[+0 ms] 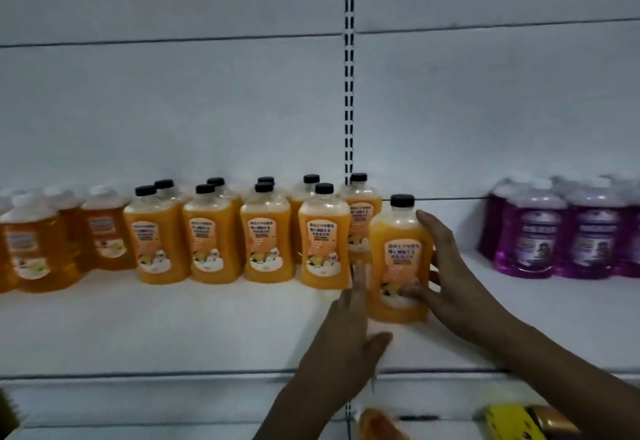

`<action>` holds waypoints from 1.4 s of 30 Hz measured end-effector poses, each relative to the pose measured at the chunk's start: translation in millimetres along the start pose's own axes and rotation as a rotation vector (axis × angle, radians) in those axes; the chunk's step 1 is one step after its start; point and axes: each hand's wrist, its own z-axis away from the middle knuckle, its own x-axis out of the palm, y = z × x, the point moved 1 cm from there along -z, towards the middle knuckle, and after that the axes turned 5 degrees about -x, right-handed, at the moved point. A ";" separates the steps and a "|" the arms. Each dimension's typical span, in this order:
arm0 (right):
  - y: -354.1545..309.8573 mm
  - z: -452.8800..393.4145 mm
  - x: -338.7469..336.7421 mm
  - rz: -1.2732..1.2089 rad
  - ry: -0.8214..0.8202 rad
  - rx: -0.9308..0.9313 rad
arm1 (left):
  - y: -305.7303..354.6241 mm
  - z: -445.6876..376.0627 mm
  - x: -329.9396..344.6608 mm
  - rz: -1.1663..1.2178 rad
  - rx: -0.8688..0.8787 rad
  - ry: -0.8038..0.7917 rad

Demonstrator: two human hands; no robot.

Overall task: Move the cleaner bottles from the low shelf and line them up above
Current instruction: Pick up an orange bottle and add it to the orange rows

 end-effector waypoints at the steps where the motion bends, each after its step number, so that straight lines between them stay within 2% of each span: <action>1: 6.7 -6.0 1.2 0.013 -0.003 -0.004 | -2.2 -1.0 1.8 -0.011 -0.025 0.002; 6: 34.4 -36.8 13.6 0.078 0.006 -0.036 | -0.6 3.0 6.7 -0.213 -0.028 -0.006; 10: 33.4 -49.7 16.8 0.172 -0.019 -0.042 | -0.5 9.2 6.8 -0.220 -0.074 0.026; 14: 9.3 -30.3 9.6 0.206 0.071 -0.037 | 2.9 24.7 1.3 -0.028 -0.110 0.211; 17: -38.0 16.8 5.7 0.172 0.033 -0.163 | 11.1 65.2 5.1 0.213 -0.069 0.429; 20: -69.8 81.1 0.9 0.064 0.019 -0.210 | 6.1 123.7 27.7 0.297 -0.065 0.494; 23: -76.1 147.2 4.4 -0.057 -0.030 -0.162 | -9.0 179.1 56.9 0.354 -0.158 0.496; 29: -32.7 241.2 1.7 -0.013 -0.024 0.053 | -34.3 238.3 117.5 0.431 -0.373 0.368; 35: 17.7 293.5 -0.4 -0.019 -0.035 0.316 | -62.4 253.0 156.7 0.410 -0.485 0.296; 42: 90.1 302.6 35.7 -0.143 -0.084 0.505 | -105.2 228.6 205.0 0.386 -0.561 0.216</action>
